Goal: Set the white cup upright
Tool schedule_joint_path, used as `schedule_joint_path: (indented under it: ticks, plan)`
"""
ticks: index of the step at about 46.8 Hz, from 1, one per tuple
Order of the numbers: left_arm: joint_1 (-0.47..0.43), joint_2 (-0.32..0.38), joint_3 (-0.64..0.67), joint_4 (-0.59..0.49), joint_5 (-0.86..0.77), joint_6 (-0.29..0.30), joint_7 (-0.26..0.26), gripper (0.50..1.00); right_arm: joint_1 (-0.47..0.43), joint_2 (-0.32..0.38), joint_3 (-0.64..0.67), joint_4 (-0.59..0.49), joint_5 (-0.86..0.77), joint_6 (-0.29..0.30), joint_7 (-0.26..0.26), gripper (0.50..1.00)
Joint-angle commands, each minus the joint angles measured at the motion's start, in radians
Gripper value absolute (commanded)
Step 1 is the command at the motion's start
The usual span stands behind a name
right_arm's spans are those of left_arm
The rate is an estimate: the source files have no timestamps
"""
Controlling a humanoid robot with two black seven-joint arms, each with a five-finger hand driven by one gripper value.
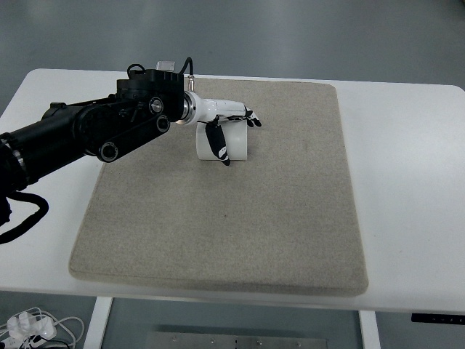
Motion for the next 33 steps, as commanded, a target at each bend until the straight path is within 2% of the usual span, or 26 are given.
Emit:
schedule_joint_path:
  ticks: [1,7,10,18,20,24,30,33]
  plan:
    - [0.001,-0.007,0.002,0.001,-0.001,0.001,0.002,0.988,0.000,0.000,0.000,0.000,0.001,0.000,0.000,0.952]
    - [0.001,-0.011,0.004,0.003,-0.001,0.004,0.003,0.969,0.000,0.000,0.000,0.000,-0.001,0.000,0.000,0.952]
    - [0.001,-0.011,0.002,0.003,-0.001,0.004,0.003,0.894,0.000,0.000,0.000,0.000,-0.001,0.000,0.000,0.952]
    - [0.001,-0.011,0.010,0.003,0.001,0.004,0.011,0.763,0.000,0.000,0.000,0.000,0.001,0.000,0.000,0.952]
    - [0.001,-0.011,0.011,0.003,0.003,0.004,0.011,0.716,0.000,0.000,0.000,0.000,-0.001,0.000,0.000,0.952]
    - [-0.001,-0.011,0.011,0.003,0.003,0.004,0.011,0.681,0.000,0.000,0.000,0.000,0.001,0.000,0.000,0.952]
    - [-0.001,-0.011,0.010,0.003,-0.002,0.004,0.011,0.510,0.000,0.000,0.000,0.000,0.001,0.000,0.000,0.952]
    - [-0.002,-0.010,0.002,0.003,-0.007,0.004,0.011,0.500,0.000,0.000,0.000,0.000,0.001,0.000,0.000,0.952]
